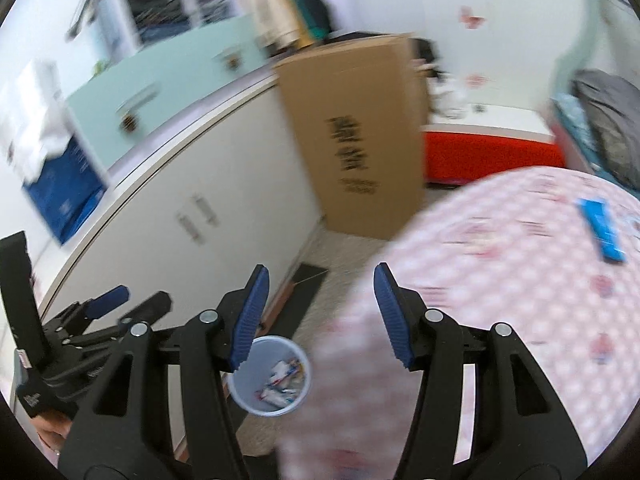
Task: Collect trash
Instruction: 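Move both tools back toward the table, then grasp the blue snack bag with the right tool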
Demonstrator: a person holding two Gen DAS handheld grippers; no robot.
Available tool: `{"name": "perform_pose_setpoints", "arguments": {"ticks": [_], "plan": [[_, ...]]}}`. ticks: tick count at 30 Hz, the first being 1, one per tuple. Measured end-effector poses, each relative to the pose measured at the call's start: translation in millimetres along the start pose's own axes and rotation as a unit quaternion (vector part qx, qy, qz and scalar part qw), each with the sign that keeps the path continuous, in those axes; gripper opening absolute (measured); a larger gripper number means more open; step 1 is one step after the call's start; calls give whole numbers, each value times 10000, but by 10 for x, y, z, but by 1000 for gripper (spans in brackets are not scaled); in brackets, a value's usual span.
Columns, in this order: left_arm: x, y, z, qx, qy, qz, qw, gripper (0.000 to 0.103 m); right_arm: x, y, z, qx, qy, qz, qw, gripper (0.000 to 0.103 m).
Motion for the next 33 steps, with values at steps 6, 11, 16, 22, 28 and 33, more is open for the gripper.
{"name": "perform_pose_setpoints", "arguments": {"ticks": [6,11,16,22,28,33], "plan": [[-1023,-98,166,53,-682,-429,9967,85,-1187,376,-70,-253,-1022,-372,9937,54],[-1707,-277,233,301,-1083,-742,9909,84,-1928,496,-117,-344,-1726,-495,9831,54],[-2294,-467,256,556,-1250,-1059,9849,85,-2346,450,-173,-294,-2103,-547,9757,54],[-2687,-619,297,616,-1232,-1159,9837,85,-2506,248,-88,-179,-2347,-566,9702,54],[-2778,-732,388,630,-1110,-1102,9857,85,-2505,6,30,33,-2418,-735,9675,54],[-2765,-810,436,691,-1033,-1059,9866,85,-2504,-107,130,86,-2219,-1023,9696,55]]}}
Point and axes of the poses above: each gripper's, at about its wrist camera, not at the fingertips, and y roughly against the way its jaws point, x to its left, z to its top, the point moved 1 cm from there along -y, roughly the way its jaws point, and after that the axes turned 13 degrees about x, right-handed, at the moved point
